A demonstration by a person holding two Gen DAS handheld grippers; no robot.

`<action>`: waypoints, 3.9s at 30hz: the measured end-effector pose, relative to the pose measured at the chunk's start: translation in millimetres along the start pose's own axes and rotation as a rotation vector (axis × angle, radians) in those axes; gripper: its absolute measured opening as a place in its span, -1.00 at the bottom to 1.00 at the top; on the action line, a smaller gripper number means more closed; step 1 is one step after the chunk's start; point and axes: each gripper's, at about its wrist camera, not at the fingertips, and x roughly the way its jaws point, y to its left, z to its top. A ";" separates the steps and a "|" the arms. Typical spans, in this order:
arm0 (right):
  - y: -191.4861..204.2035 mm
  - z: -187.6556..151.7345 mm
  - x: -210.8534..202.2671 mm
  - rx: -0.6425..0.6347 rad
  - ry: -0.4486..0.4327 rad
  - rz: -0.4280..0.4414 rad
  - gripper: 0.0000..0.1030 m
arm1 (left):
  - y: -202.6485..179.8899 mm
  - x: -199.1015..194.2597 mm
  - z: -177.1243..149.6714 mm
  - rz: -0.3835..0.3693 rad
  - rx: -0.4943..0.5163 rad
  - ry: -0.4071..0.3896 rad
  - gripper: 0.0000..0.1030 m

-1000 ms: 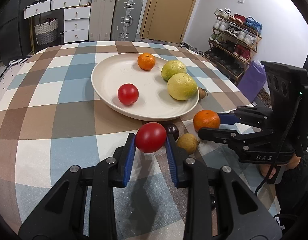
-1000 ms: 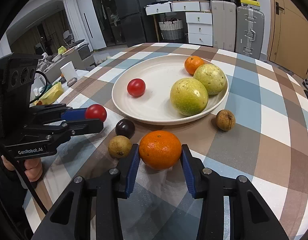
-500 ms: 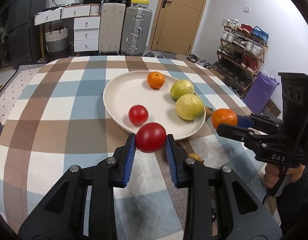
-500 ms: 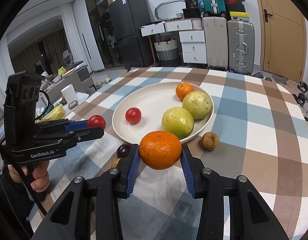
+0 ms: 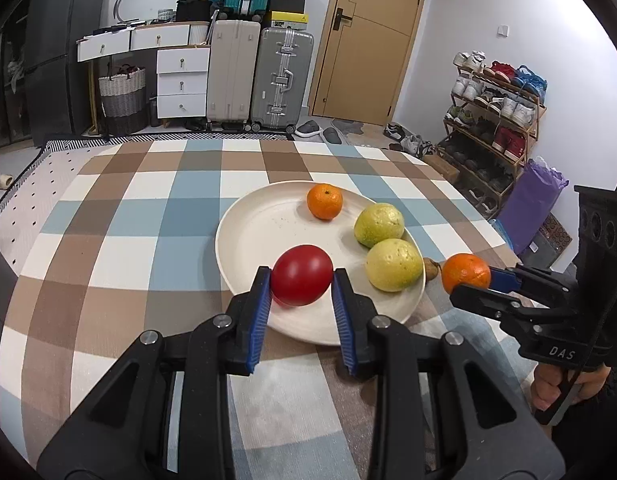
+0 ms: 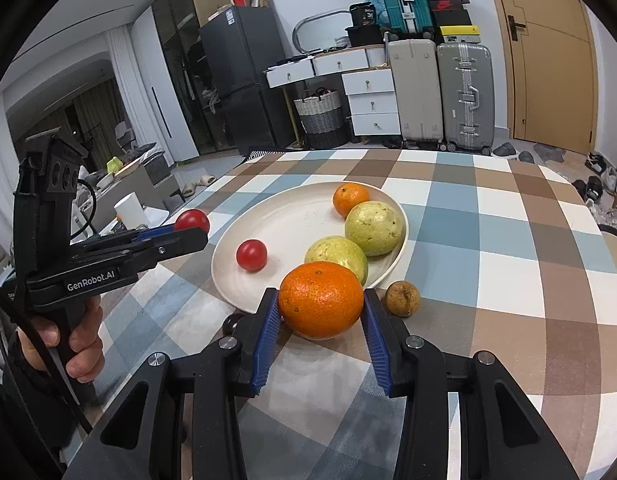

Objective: Organize fruits
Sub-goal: 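Carry the tomato and mandarin over the white plate and open both tools, then withdraw both open tools from the plate toward the remaining fruits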

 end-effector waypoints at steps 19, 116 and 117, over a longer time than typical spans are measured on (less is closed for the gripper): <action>-14.3 34.6 6.3 0.044 -0.052 -0.082 -0.19 | 5.6 30.0 35.3 0.038 0.036 -0.017 -0.47; -32.7 0.8 9.4 0.031 0.037 -0.137 1.00 | 3.2 9.3 -26.3 0.093 0.033 0.016 0.99; -34.0 0.0 10.8 0.035 0.048 -0.132 1.00 | 3.6 10.7 -26.3 0.090 0.031 0.022 0.99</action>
